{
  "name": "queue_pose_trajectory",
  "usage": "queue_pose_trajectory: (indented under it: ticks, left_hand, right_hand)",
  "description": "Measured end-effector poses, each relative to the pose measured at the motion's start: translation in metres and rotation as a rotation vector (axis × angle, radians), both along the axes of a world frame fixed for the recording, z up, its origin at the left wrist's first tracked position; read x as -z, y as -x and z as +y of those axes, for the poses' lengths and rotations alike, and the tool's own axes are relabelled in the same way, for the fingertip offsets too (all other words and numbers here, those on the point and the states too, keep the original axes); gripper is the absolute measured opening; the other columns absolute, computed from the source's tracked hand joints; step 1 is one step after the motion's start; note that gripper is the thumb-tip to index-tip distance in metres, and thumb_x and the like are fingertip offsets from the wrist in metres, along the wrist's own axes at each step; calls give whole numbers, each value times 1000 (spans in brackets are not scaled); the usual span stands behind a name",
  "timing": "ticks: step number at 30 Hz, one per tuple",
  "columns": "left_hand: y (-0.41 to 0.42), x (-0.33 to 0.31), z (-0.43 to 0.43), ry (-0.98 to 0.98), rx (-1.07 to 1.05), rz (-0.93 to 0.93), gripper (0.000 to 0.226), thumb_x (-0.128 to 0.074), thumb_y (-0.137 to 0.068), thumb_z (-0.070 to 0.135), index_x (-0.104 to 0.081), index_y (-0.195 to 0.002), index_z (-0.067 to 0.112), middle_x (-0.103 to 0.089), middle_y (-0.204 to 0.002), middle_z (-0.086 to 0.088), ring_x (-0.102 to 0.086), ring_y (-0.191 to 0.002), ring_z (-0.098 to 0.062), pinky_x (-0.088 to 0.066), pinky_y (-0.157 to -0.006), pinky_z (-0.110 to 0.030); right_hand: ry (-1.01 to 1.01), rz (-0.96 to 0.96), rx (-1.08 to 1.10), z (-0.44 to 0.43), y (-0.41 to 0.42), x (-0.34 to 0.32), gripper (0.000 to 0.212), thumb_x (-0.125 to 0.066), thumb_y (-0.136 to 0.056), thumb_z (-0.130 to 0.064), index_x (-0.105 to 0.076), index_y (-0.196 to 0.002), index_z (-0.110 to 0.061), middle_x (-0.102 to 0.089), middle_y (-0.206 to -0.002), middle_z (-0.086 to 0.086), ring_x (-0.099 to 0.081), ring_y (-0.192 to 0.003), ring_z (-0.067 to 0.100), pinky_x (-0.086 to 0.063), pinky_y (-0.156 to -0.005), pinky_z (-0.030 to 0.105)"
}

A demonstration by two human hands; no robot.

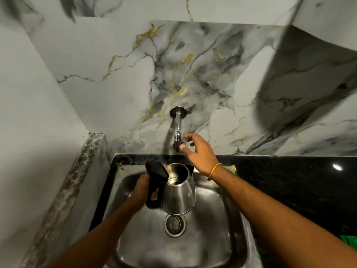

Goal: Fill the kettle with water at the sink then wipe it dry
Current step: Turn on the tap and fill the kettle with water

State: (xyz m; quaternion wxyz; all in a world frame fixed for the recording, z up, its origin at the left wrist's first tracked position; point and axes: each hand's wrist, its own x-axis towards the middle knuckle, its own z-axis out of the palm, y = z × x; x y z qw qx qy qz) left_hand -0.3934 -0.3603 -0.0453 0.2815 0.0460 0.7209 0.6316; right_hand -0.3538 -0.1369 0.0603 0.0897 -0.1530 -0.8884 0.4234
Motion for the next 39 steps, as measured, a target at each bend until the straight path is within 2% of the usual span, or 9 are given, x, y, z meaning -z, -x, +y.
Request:
queue_pose_trajectory:
  ticks: [4, 7, 10, 14, 17, 22, 27, 32, 39]
  left_hand:
    - [21, 14, -1, -49, -100, -10, 49, -37, -104, 44, -71, -85, 13, -76, -77, -2, -68, -80, -17, -52, -76, -33]
    - [33, 24, -3, -67, -56, -1, 69, -41, -87, 66, -65, -76, 2, -65, -73, -31, -62, -73, -32, -51, -75, -41]
    - [43, 33, -2, -87, 57, -10, 74, -37, -98, 63, -48, -57, 3, -51, -57, -22, -46, -57, -34, -39, -64, -48]
    - [54, 41, 2, -83, 42, -43, 60, -42, -96, 61, -57, -58, 18, -56, -52, -2, -49, -52, -22, -40, -66, -37]
    - [53, 34, 8, -146, 65, -57, 65, -44, -91, 63, -48, -49, 13, -45, -47, -9, -40, -50, -25, -33, -61, -38]
    - [56, 27, 17, -140, 79, -48, 66, -40, -81, 66, -45, -42, 13, -41, -41, -10, -35, -44, -22, -29, -54, -36]
    - [58, 27, 23, -76, 9, -69, 58, -44, -70, 67, -45, -44, 15, -43, -40, -6, -38, -39, -21, -28, -54, -33]
    - [60, 28, 23, -93, 48, -37, 60, -43, -77, 65, -49, -46, 15, -45, -40, -5, -37, -37, -20, -28, -53, -32]
    - [63, 46, 14, -27, -66, 11, 63, -47, -83, 66, -62, -90, 6, -64, -88, -26, -57, -82, -35, -47, -86, -48]
  right_hand:
    - [79, -47, 52, -4, 36, 10, 32, -72, -85, -29, -67, -114, -17, -74, -106, 1, -69, -103, 21, -54, -98, 43]
    - [54, -61, 36, -4, 47, 25, 19, -75, -85, -25, -71, -101, -14, -76, -96, 6, -71, -94, 23, -57, -90, 40]
    - [118, -45, 31, -5, 49, 37, 17, -78, -84, -27, -67, -90, -15, -74, -89, 10, -68, -84, 22, -56, -82, 39]
    - [498, -72, -150, 10, 54, 44, 15, -75, -89, -11, -72, -104, -12, -74, -115, 29, -72, -103, 30, -52, -107, 53]
    - [804, -218, -369, 32, 57, 41, 34, -57, -100, 2, -59, -134, -1, -67, -133, 24, -69, -116, 24, -55, -106, 36]
    - [847, -305, -493, 57, 71, 45, 45, -53, -99, 8, -52, -144, 4, -71, -126, 18, -67, -119, 22, -52, -109, 29]
    - [903, -292, -500, 63, 76, 55, 38, -60, -96, 2, -64, -132, -7, -75, -122, 10, -69, -120, 18, -56, -101, 26]
    - [1118, -324, -586, 65, 85, 76, 45, -82, -84, -25, -73, -126, -12, -76, -123, 10, -68, -123, 20, -44, -116, 37]
    - [1268, -339, -697, 72, 95, 86, 47, -77, -88, -15, -67, -132, -4, -70, -133, 17, -62, -132, 24, -45, -115, 35]
